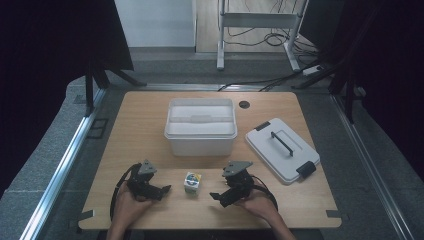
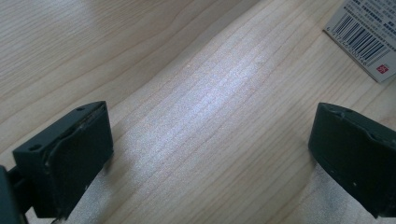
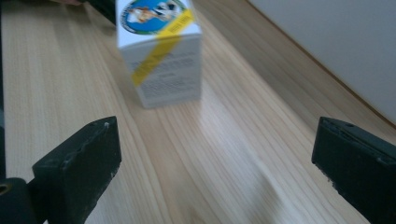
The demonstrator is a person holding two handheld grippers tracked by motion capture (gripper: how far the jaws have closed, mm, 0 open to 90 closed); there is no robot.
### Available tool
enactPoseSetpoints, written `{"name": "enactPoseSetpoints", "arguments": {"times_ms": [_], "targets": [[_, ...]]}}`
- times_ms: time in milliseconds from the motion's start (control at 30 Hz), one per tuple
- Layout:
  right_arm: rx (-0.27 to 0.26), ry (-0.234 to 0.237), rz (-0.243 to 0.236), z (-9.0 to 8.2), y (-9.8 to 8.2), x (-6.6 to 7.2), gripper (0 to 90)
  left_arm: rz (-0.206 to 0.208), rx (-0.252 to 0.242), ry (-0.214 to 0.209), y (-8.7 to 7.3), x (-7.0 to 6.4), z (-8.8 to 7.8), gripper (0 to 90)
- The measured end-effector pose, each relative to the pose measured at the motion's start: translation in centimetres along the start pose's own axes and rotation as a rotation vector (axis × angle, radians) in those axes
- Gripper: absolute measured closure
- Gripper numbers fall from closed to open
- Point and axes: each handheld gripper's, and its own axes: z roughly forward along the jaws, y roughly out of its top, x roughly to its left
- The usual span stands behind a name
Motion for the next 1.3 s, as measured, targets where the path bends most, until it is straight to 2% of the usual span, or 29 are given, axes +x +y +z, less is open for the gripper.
{"name": "enactPoseSetpoints", "arguments": {"times_ms": [200,400,567,667,700,767,800,833,900,1000,1200,1300], "targets": [[0.005,0.020,-0.038,1.4,1.0,0.8,2.4,0.000,0.000,0.000,0.0,0.0,0.0,0.0],[0.010,0.052,-0.069,3.2,2.4,1.7,11.1,0.000,0.000,0.000,0.0,0.0,0.0,0.0],[0.028,0.051,-0.092,4.6,3.4,2.1,15.4,0.000,0.000,0.000,0.0,0.0,0.0,0.0],[0.036,0.053,-0.099,5.1,3.7,2.3,20.1,0.000,0.000,0.000,0.0,0.0,0.0,0.0],[0.049,0.061,-0.106,5.5,4.0,2.3,29.2,0.000,0.000,0.000,0.0,0.0,0.0,0.0],[0.050,0.051,-0.112,5.8,4.2,2.5,34.7,0.001,0.000,0.000,0.0,0.0,0.0,0.0],[0.050,0.051,-0.112,5.8,4.2,2.5,34.7,0.001,0.000,0.000,0.0,0.0,0.0,0.0],[0.050,0.050,-0.113,5.9,4.3,2.6,43.6,0.000,0.000,0.000,0.0,0.0,0.0,0.0],[0.053,0.047,-0.105,5.8,4.4,2.7,44.9,0.000,0.000,0.000,0.0,0.0,0.0,0.0],[0.056,0.030,-0.119,5.4,4.6,3.0,45.0,0.000,0.000,0.000,0.0,0.0,0.0,0.0],[0.044,0.014,-0.113,3.9,5.1,3.1,45.0,0.000,0.000,0.000,0.0,0.0,0.0,0.0],[0.039,0.021,-0.101,3.0,5.0,3.1,45.0,0.000,0.000,0.000,0.0,0.0,0.0,0.0]]}}
